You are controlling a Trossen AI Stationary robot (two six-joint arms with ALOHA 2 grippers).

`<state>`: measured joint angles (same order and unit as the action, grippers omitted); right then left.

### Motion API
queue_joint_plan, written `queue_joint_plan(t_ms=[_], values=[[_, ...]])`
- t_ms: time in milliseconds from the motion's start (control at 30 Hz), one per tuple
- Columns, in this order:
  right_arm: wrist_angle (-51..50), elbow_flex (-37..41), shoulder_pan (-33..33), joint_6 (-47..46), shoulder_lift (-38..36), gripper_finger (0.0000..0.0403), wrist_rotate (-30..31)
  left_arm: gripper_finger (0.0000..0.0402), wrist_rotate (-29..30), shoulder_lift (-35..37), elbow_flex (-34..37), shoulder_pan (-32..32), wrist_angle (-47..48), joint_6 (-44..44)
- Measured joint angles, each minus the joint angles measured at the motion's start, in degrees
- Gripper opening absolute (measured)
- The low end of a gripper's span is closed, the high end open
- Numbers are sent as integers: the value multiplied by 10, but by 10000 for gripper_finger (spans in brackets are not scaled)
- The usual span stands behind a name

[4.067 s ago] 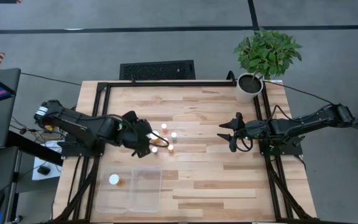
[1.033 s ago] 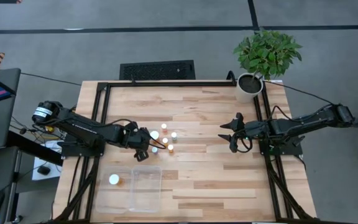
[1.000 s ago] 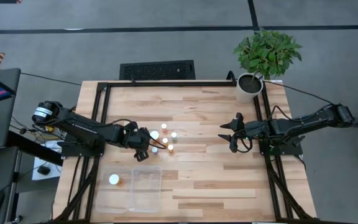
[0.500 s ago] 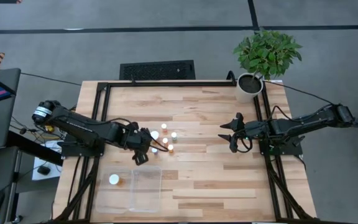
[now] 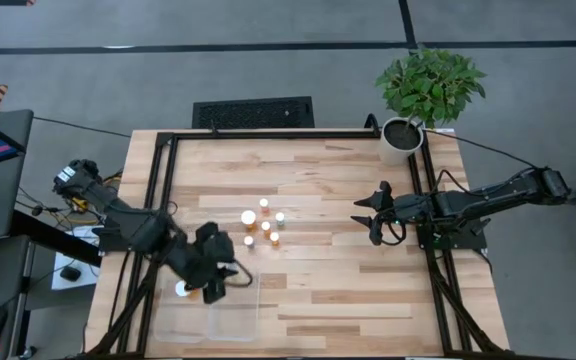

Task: Pick and place medicine bottles into bin by pill shape (circle, oval)
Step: Put the yellow pill bottle into the right transparent bin

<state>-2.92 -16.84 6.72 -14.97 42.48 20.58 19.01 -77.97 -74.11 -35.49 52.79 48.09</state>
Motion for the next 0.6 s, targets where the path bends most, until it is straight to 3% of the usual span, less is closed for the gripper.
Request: queue_joint_plan(t_ms=[233, 600], values=[[1, 0, 0, -5, 0, 234, 0, 117, 16, -74, 1, -68, 2, 50], [0, 0, 0, -21, 0, 234, 0, 117, -6, -221, -45, -115, 7, 50]])
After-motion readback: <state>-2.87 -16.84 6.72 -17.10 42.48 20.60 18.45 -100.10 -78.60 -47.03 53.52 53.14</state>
